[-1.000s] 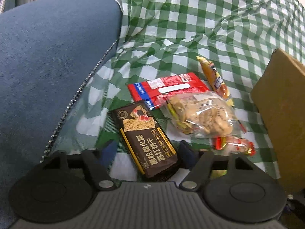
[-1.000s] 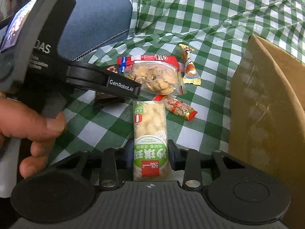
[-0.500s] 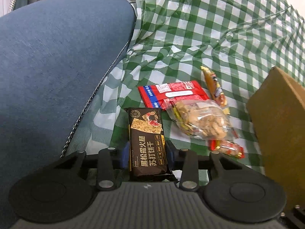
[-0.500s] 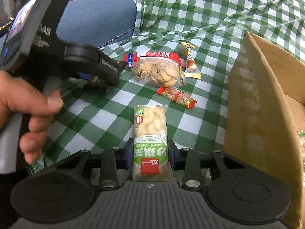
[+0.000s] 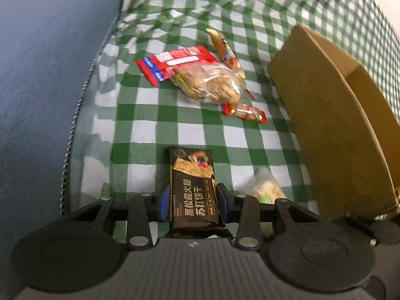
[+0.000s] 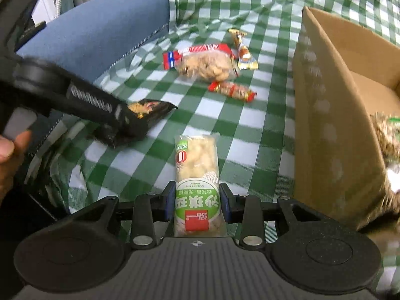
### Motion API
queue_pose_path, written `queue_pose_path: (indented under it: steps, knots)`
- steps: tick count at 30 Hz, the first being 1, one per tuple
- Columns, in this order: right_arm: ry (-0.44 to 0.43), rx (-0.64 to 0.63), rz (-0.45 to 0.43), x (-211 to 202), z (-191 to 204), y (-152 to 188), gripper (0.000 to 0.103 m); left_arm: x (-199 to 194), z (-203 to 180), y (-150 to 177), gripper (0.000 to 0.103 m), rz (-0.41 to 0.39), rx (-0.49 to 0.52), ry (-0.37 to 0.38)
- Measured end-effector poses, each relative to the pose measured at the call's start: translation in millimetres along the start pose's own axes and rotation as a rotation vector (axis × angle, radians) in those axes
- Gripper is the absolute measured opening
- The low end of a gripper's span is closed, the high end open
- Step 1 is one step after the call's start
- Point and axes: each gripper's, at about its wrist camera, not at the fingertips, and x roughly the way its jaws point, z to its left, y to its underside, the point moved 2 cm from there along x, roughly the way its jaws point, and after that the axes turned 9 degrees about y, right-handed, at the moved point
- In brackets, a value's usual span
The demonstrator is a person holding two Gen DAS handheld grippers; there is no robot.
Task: Organize snacks
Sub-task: 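Grasp the dark biscuit bar with the left tool while the right tool grasps the white peanut pack, then lift both snacks and carry them over the cardboard box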
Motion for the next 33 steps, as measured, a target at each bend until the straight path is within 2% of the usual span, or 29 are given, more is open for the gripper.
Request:
queue_pose_path:
  steps: [3,6,11,19,25,28,33]
  knots:
    - [0.001,-0.026,0.017,1.4,4.5,3.9,0.042,-0.5,6.0,1.4,0.042,-0.011,-0.043,0.008]
    - [0.006,-0.047,-0.005,-1.3,6.8,3.1,0.045,2.8,7.3,0.3,0.043,0.018,-0.043,0.000]
    - [0.002,-0.048,-0.016,-0.8,3.6,0.5,0.050,11.0,1.1,0.3,0.053,0.051,-0.016,-0.031]
    - [-0.009,-0.019,0.012,10.3,1.4,1.1,0.050,24.8,-17.7,2.8,0.059,0.095,0.094,-0.070]
    - [-0.009,-0.027,0.016,10.8,1.8,2.8,0.048,31.8,-18.4,4.1,0.058,0.127,0.103,-0.091]
    - [-0.017,-0.032,0.012,10.2,1.6,2.8,0.038,31.8,-18.4,3.9,0.057,0.123,0.104,-0.099]
    - [-0.001,-0.048,-0.017,4.5,1.8,1.0,0.038,31.5,-18.5,3.9,0.043,0.117,0.106,-0.111]
